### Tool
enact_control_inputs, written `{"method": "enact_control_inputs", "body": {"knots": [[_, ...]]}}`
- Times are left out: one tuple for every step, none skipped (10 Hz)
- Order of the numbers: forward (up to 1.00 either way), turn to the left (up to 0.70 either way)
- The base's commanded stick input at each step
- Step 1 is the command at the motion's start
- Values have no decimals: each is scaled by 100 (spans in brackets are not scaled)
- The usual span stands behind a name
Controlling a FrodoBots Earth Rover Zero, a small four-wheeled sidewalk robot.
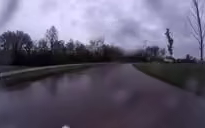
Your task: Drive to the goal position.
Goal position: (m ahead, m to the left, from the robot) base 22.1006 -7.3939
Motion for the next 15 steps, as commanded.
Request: {"method": "enact_control_inputs", "body": {"knots": [[70,0],[70,0],[70,0],[70,0],[70,0],[70,0],[70,0],[70,0],[70,0],[70,0],[70,0],[70,0],[70,0],[70,0],[70,0]]}}
